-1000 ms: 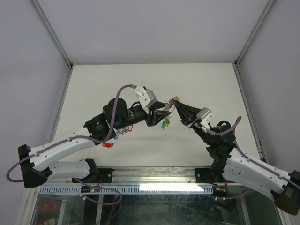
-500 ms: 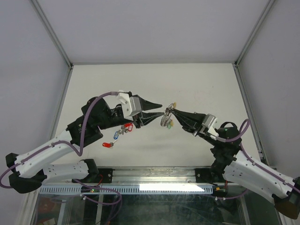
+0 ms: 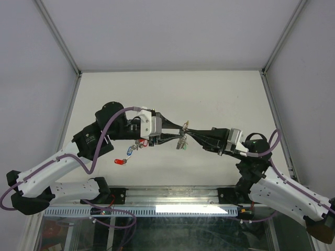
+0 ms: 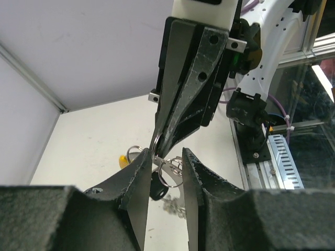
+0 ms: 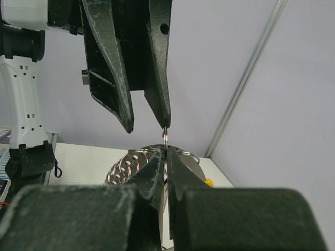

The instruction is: Put the keys on the keyring

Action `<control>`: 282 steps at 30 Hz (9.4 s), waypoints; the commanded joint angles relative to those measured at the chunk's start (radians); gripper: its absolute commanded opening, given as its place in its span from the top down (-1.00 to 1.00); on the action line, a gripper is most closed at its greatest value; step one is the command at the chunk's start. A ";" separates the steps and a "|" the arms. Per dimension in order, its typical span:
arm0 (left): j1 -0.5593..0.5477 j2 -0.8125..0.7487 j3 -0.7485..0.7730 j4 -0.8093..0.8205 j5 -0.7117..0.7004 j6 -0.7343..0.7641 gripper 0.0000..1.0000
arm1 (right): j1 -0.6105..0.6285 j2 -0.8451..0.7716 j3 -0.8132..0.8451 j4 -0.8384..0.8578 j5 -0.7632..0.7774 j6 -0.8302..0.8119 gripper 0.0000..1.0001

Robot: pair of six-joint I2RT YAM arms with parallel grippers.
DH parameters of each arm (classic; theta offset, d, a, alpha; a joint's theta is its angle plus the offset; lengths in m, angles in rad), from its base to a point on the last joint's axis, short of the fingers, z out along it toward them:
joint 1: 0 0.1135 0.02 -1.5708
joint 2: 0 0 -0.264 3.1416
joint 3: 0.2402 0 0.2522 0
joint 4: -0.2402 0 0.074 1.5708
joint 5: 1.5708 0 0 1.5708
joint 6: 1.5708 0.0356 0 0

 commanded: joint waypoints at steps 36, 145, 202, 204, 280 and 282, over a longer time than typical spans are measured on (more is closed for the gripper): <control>0.022 0.033 0.054 -0.052 0.062 0.041 0.87 | -0.004 -0.011 0.113 -0.065 -0.102 -0.001 1.00; 0.481 0.606 -0.178 -0.590 -0.638 -0.259 0.22 | -0.114 0.185 0.189 -0.513 0.174 0.039 1.00; 0.341 0.216 -0.103 -0.536 -0.615 -0.144 1.00 | -0.119 0.116 0.286 -0.661 0.096 -0.011 1.00; 0.339 0.170 -0.101 -0.492 -0.558 -0.132 1.00 | -0.121 0.146 0.329 -0.711 0.077 0.001 1.00; 0.168 0.013 -0.127 0.014 -0.024 0.348 1.00 | -0.163 0.449 0.724 -1.037 -0.040 0.344 1.00; 0.168 0.012 -0.125 0.018 -0.028 0.345 1.00 | -0.163 0.451 0.723 -1.038 -0.043 0.345 1.00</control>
